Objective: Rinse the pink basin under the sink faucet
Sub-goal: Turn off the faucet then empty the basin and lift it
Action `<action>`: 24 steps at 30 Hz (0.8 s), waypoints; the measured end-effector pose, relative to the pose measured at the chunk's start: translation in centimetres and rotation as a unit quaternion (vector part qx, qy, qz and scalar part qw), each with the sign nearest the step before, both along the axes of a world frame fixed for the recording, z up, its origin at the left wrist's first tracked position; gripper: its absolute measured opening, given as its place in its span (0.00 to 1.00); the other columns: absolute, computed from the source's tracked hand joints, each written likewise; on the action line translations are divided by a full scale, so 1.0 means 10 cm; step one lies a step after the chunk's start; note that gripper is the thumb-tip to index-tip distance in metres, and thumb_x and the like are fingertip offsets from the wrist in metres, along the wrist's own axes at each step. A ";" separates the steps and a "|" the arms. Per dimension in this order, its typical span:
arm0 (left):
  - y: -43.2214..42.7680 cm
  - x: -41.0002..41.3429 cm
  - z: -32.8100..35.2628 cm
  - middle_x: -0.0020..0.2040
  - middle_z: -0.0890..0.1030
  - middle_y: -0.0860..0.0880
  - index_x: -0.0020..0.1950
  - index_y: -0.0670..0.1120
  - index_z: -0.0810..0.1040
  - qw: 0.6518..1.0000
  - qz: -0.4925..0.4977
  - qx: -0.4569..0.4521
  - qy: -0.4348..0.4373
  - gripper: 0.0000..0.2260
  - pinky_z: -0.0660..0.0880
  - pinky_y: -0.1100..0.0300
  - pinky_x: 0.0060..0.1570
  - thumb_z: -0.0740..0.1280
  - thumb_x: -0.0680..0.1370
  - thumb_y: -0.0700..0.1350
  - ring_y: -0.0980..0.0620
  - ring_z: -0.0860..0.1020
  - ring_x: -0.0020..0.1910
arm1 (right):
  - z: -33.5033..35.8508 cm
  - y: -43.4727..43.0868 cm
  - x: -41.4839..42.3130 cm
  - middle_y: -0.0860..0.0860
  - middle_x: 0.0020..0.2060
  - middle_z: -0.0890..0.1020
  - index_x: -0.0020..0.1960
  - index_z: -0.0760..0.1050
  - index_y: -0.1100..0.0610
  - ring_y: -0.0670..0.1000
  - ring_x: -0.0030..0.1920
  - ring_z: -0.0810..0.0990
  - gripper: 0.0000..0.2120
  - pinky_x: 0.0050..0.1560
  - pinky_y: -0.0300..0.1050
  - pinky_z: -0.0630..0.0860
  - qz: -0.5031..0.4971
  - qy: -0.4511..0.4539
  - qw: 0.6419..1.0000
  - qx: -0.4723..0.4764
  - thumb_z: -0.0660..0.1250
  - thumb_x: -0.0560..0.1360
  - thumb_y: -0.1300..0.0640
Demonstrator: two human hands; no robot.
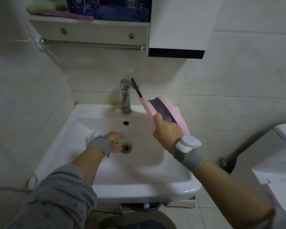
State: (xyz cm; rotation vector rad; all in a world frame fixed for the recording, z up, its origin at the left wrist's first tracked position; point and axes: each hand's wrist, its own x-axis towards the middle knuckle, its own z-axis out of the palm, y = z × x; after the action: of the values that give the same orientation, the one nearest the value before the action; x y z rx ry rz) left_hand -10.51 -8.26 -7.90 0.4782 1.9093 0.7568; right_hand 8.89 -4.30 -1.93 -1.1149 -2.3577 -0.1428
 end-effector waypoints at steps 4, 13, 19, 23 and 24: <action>0.06 0.06 0.02 0.69 0.71 0.39 0.71 0.40 0.66 1.000 -0.012 0.003 0.005 0.21 0.75 0.49 0.55 0.59 0.80 0.47 0.47 0.78 0.36 | -0.04 0.03 0.01 0.50 0.18 0.57 0.34 0.69 0.62 0.52 0.17 0.51 0.11 0.26 0.25 0.46 0.017 0.028 0.999 0.005 0.64 0.52 0.69; 0.11 0.22 0.10 0.68 0.73 0.38 0.71 0.39 0.66 0.999 -0.034 -0.006 -0.016 0.21 0.75 0.50 0.53 0.59 0.80 0.46 0.41 0.81 0.51 | 0.10 0.10 0.13 0.58 0.33 0.72 0.47 0.57 0.58 0.62 0.31 0.73 0.12 0.28 0.47 0.64 -0.015 0.033 0.991 -0.131 0.60 0.72 0.66; 0.17 0.29 0.14 0.39 0.77 0.44 0.43 0.42 0.73 0.996 -0.067 -0.042 -0.047 0.14 0.74 0.58 0.37 0.57 0.80 0.51 0.47 0.77 0.35 | 0.05 0.30 0.40 0.46 0.33 0.67 0.48 0.61 0.59 0.47 0.31 0.68 0.11 0.29 0.37 0.66 -0.093 0.405 0.880 -0.228 0.64 0.74 0.63; 0.29 0.33 0.14 0.44 0.80 0.42 0.42 0.40 0.76 0.997 -0.056 -0.005 -0.059 0.13 0.77 0.54 0.46 0.63 0.77 0.49 0.46 0.80 0.39 | -0.06 0.44 0.48 0.46 0.35 0.70 0.48 0.65 0.60 0.45 0.33 0.70 0.12 0.39 0.42 0.72 -0.141 0.557 0.774 -0.266 0.67 0.71 0.63; 0.33 0.36 0.16 0.45 0.80 0.42 0.43 0.40 0.75 0.997 -0.051 0.011 -0.064 0.10 0.77 0.53 0.49 0.64 0.76 0.47 0.46 0.80 0.39 | -0.09 0.48 0.49 0.47 0.35 0.72 0.49 0.65 0.60 0.47 0.35 0.71 0.13 0.43 0.46 0.74 -0.147 0.589 0.745 -0.277 0.68 0.69 0.61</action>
State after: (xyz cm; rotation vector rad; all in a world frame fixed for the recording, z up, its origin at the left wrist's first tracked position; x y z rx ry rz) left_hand -6.90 -4.96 -6.35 0.5246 1.7467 0.7259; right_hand 13.81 0.54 -2.79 -1.2559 -1.0472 0.9473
